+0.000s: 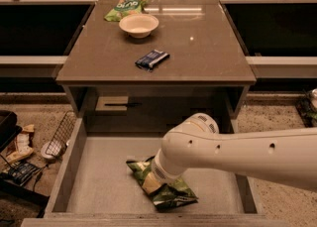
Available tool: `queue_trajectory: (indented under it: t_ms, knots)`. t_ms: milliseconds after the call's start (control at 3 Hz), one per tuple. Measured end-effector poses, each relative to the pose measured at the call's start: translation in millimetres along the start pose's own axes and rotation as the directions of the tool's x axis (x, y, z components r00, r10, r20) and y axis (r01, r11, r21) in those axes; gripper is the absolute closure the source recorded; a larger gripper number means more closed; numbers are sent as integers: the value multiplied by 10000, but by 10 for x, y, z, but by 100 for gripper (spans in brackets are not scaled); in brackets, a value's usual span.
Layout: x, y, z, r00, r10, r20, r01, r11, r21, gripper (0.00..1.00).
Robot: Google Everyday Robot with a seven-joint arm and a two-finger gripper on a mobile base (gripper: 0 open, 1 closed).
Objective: Pick green jalapeno chip bag from top drawer and place on counter
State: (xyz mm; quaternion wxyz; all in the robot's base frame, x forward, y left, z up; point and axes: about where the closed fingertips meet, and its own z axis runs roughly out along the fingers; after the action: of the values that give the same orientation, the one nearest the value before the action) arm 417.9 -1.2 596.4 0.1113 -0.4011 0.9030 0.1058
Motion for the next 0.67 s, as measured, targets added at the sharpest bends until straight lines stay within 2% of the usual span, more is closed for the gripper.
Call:
queue_trajectory:
  t_ms: [333,667]
  knots:
    - [-92,120,-196,9968,92,792,-68,9995,-298,72]
    - [-297,217,-666,9818,225,1885,-75,9967,-802,96]
